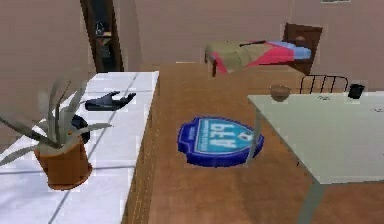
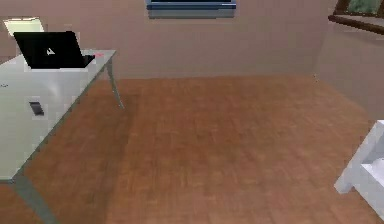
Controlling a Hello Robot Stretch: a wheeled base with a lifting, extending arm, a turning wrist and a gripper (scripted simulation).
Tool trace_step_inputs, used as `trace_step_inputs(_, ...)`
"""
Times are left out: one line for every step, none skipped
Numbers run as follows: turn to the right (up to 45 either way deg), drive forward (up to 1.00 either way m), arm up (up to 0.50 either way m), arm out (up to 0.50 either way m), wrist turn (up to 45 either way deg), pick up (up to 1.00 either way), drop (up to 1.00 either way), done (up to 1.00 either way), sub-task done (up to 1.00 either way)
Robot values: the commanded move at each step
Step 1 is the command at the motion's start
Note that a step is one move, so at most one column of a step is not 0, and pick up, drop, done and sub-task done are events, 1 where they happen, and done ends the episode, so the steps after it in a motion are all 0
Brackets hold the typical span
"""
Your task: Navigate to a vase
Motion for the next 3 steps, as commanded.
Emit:
trace_step_inputs(0.0, 0.30, 0.00, 0.00, 0.0, 0.00, 0.00, 0.00, 0.00)
trace_step_inputs(0.0, 1.00, 0.00, 0.00, 0.0, 0.00, 0.00, 0.00, 0.00)
trace_step_inputs(-3.0, 0.00, 0.00, 0.00, 0.0, 0.00, 0.00, 0.00, 0.00)
